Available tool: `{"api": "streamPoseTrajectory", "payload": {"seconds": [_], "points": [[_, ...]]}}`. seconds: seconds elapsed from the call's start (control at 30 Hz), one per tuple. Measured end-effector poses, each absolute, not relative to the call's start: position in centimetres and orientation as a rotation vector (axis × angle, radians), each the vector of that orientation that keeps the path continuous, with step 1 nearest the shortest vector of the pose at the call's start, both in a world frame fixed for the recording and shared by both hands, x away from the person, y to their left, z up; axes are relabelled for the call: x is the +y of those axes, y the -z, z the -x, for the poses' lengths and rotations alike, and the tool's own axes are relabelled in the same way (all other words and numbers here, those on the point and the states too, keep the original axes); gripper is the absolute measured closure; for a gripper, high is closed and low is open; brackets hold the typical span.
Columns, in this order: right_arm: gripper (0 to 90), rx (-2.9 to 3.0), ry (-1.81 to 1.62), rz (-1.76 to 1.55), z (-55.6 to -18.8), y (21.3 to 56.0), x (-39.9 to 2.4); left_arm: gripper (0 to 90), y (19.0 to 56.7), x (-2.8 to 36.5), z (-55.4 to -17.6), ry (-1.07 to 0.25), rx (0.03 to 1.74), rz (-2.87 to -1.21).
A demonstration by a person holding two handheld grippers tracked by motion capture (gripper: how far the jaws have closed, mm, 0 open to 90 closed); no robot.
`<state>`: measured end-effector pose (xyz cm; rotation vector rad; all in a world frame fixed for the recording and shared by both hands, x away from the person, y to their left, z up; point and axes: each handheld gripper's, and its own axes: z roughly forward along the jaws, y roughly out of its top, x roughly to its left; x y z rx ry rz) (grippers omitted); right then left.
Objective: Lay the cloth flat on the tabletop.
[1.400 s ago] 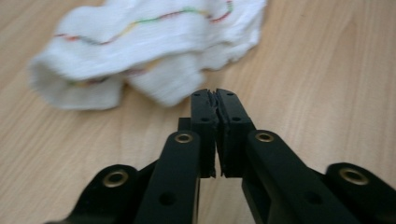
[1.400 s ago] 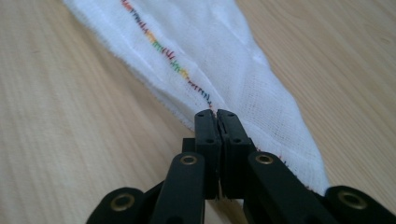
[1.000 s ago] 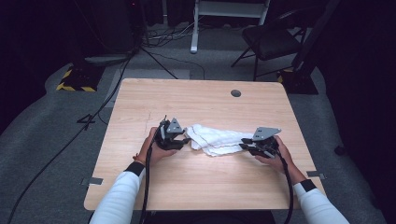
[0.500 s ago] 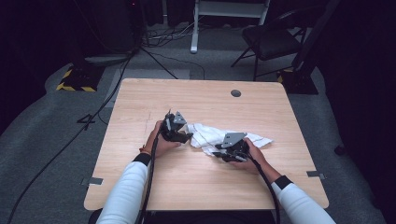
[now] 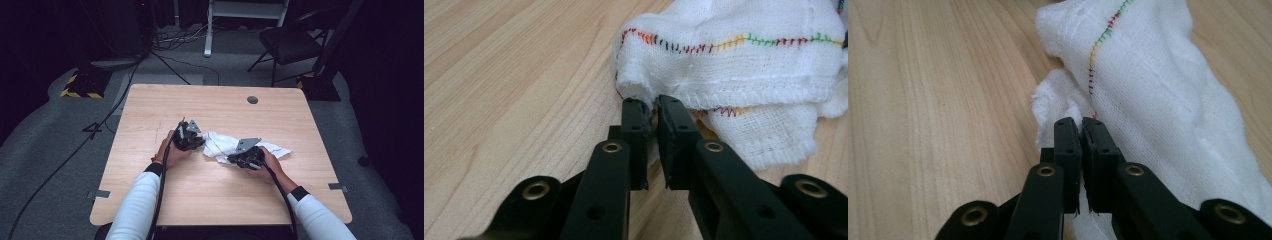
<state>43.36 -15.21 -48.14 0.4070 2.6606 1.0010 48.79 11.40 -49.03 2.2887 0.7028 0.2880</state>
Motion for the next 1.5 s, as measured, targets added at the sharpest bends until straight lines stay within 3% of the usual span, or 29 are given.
{"api": "streamPoseTrajectory", "payload": {"seconds": [0.43, 0.8, 1.5], "points": [[83.8, 2.565, -1.116, -0.493, -42.5, 45.4, -18.4, 88.7, 47.2, 13.2, -47.7, -0.337, 0.698, -2.249], [89.4, 2.544, -1.12, -0.516, -42.0, 44.9, -20.3, 88.7, 45.4, 13.9, -45.7, -0.391, 0.66, -2.223], [90.0, 2.266, -1.306, -0.577, -40.7, 38.7, -24.4, 88.8, 40.3, 14.8, -42.4, -0.495, 0.576, -2.078]]}}
